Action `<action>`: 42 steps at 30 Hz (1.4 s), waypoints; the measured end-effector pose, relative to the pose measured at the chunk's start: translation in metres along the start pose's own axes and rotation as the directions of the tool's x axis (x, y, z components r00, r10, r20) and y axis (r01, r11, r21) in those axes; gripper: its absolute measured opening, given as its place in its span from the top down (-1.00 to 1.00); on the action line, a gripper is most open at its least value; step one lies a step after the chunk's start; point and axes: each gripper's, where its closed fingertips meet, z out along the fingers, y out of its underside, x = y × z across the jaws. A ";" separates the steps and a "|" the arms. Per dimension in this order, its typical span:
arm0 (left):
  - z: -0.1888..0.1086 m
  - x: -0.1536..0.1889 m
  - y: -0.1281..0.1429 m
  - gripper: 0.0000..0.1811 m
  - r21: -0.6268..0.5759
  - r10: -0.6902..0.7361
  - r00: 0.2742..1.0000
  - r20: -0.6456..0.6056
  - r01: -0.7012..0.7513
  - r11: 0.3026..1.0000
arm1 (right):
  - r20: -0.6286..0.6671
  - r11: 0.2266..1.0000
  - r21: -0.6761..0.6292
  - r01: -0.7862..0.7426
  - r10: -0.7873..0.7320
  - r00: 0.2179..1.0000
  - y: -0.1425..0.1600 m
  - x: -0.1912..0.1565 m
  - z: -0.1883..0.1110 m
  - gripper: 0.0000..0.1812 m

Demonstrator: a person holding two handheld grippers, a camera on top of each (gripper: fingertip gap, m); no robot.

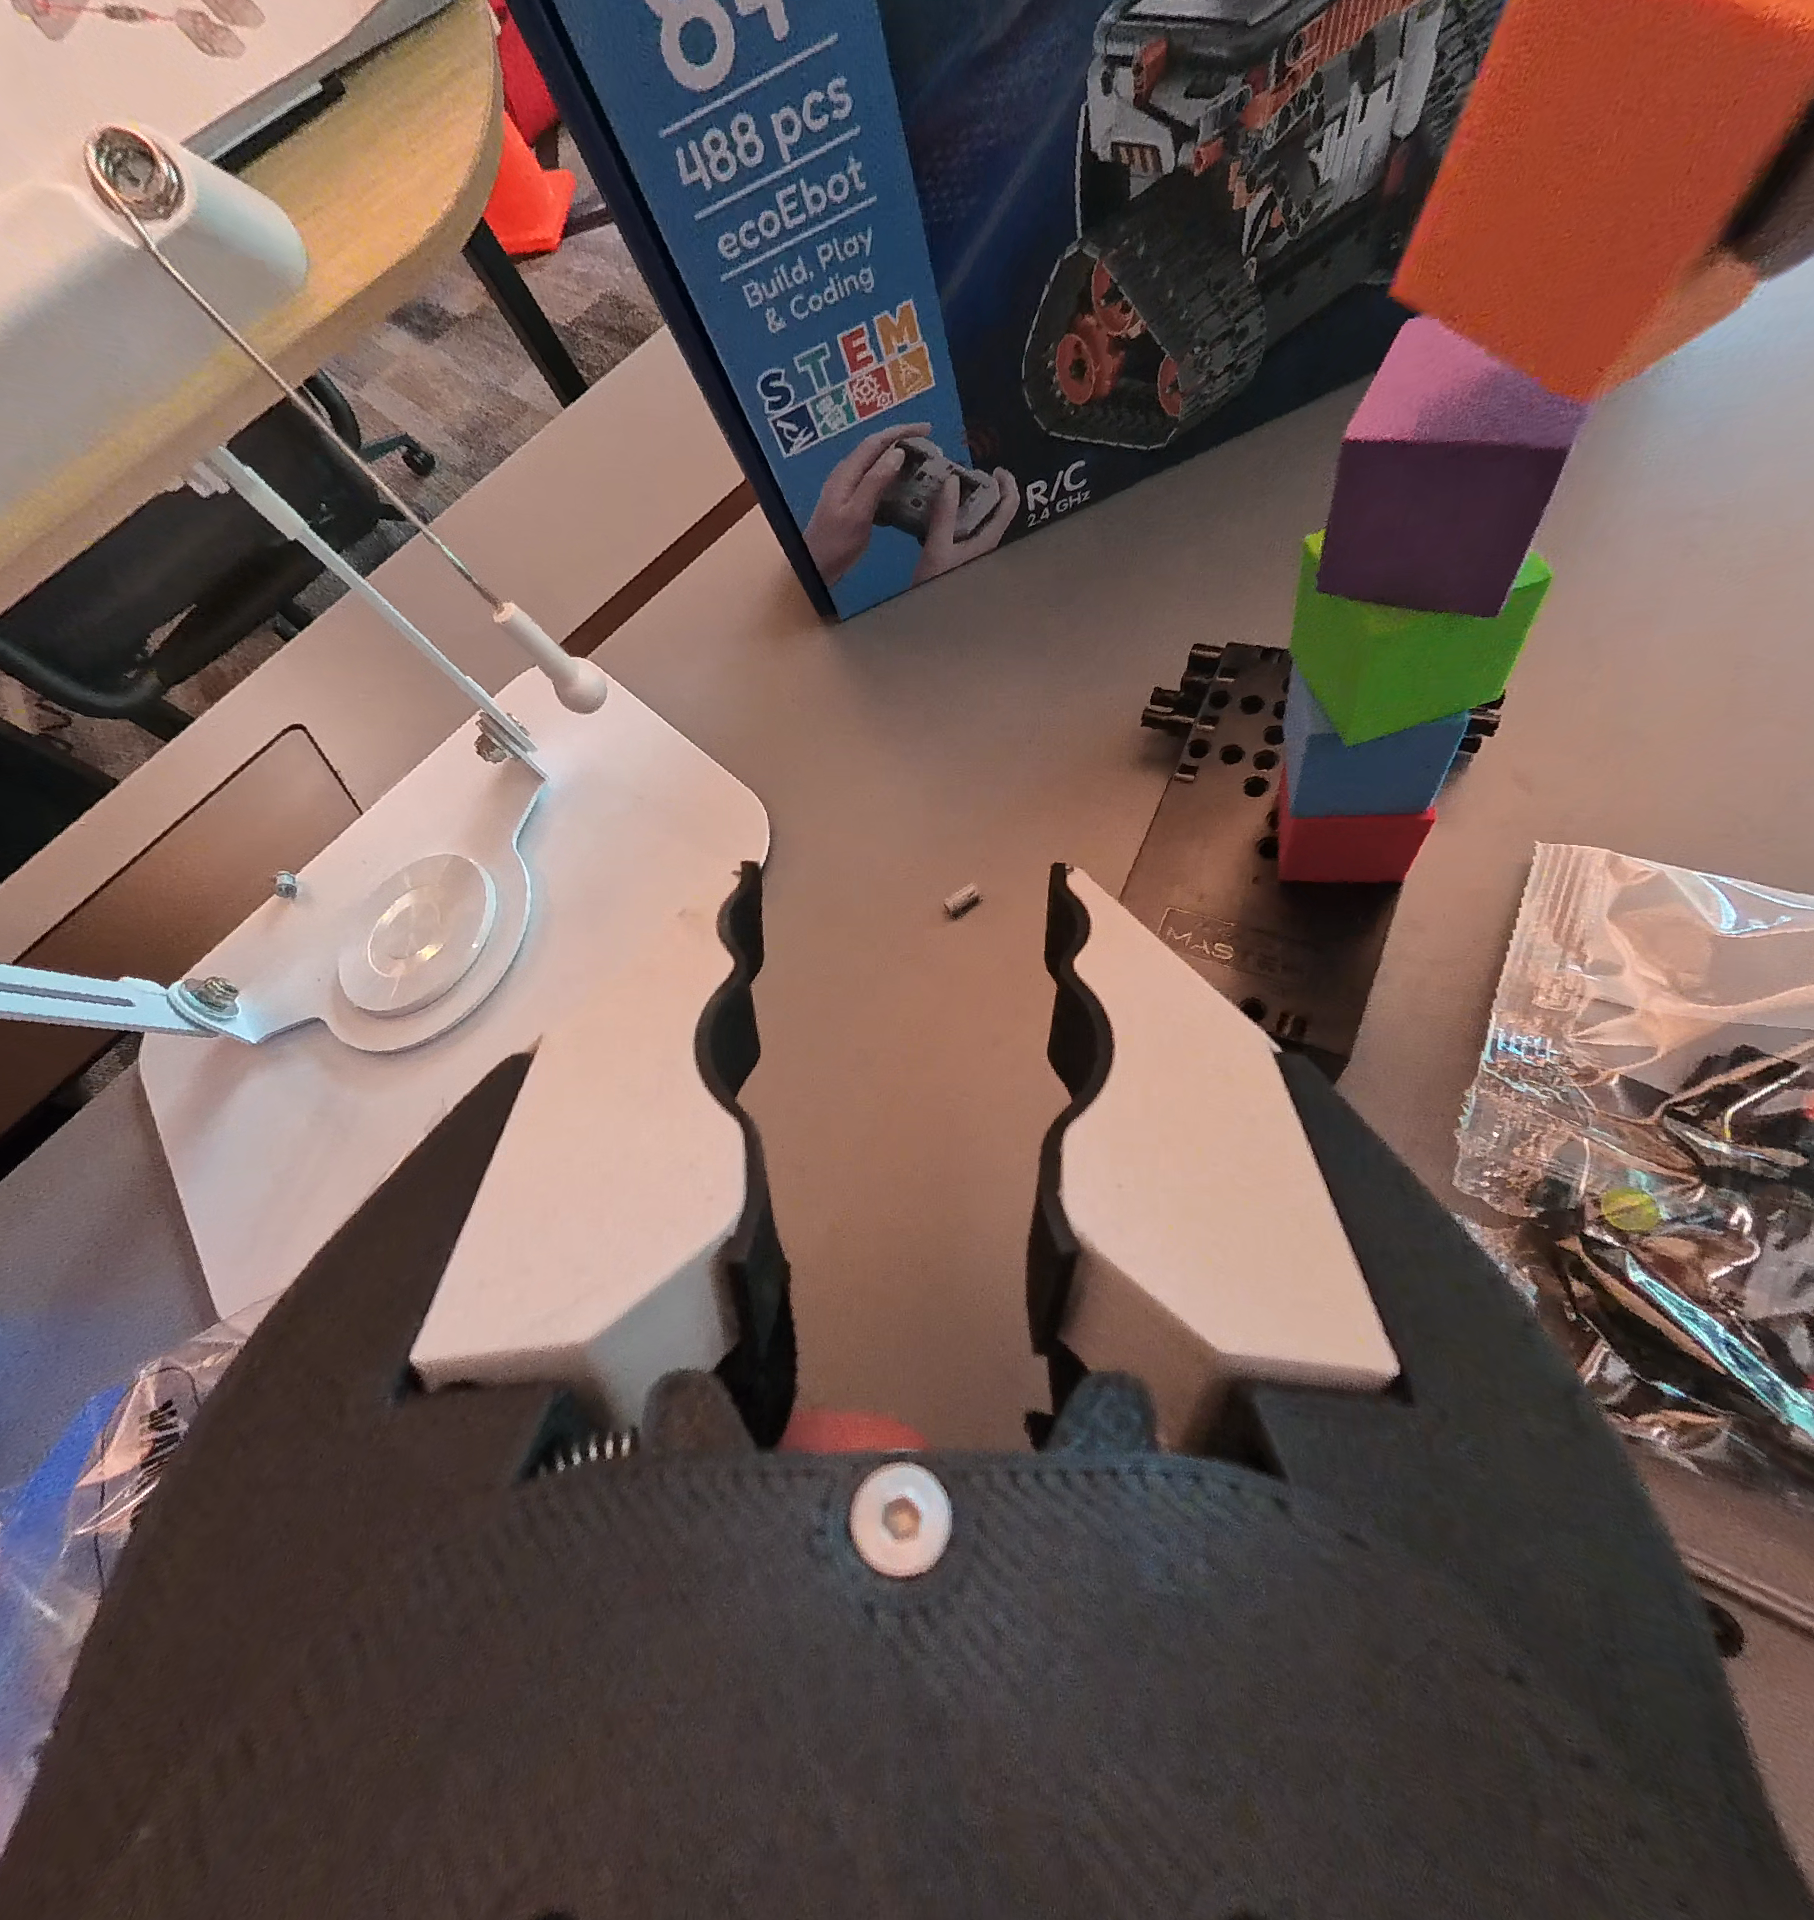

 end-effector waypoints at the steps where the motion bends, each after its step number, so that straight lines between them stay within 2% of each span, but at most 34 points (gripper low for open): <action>1: 0.000 0.000 0.000 0.42 0.001 0.001 1.000 -0.001 -0.001 1.000 | 0.000 1.000 -0.009 -0.011 0.011 1.000 0.001 0.002 0.002 0.68; 6: 0.001 0.002 -0.001 0.41 0.000 0.004 1.000 -0.005 -0.004 1.000 | -0.003 0.998 -0.066 -0.025 0.025 1.000 0.007 0.007 0.009 0.67; 11: 0.001 0.002 0.000 0.41 -0.003 0.003 1.000 -0.005 -0.003 1.000 | -0.026 0.998 -0.068 -0.019 0.017 1.000 0.006 0.010 0.009 0.51; 16: 0.001 0.000 0.001 0.41 -0.005 0.001 1.000 -0.001 -0.001 1.000 | -0.100 1.000 -0.003 -0.004 0.004 0.995 0.012 0.011 -0.025 0.48; 19: 0.000 -0.001 0.000 0.41 0.000 -0.004 1.000 -0.001 0.004 1.000 | -0.179 0.999 -0.045 -0.018 0.009 0.984 0.052 0.016 -0.053 0.49; 23: 0.002 0.003 0.000 0.41 -0.003 0.005 1.000 -0.007 -0.005 1.000 | -0.245 0.984 -0.123 -0.126 0.093 0.965 0.136 0.022 -0.084 0.52; 28: 0.005 0.007 0.003 0.41 -0.015 0.007 1.000 -0.012 -0.007 1.000 | -0.246 0.925 -0.255 -0.281 0.219 0.944 0.248 0.008 -0.097 0.48; 30: 0.006 0.007 0.005 0.41 -0.019 0.004 1.000 -0.013 -0.004 1.000 | -0.240 0.901 -0.295 -0.319 0.253 0.937 0.279 0.000 -0.097 0.46; 34: 0.007 0.007 0.007 0.41 -0.025 0.001 1.000 -0.014 -0.002 1.000 | -0.197 0.886 -0.317 -0.339 0.288 0.937 0.308 -0.013 -0.089 0.48; 36: 0.007 0.007 0.008 0.41 -0.026 0.002 1.000 -0.013 -0.002 1.000 | -0.181 0.883 -0.313 -0.350 0.306 0.935 0.313 -0.014 -0.085 0.65; 40: 0.007 0.006 0.008 0.41 -0.028 0.002 1.000 -0.010 -0.002 1.000 | -0.162 0.895 -0.262 -0.361 0.328 0.931 0.305 -0.011 -0.081 0.67; 42: 0.007 0.006 0.008 0.41 -0.027 0.001 1.000 -0.010 -0.001 1.000 | -0.163 0.911 -0.211 -0.354 0.325 0.932 0.289 -0.006 -0.082 0.67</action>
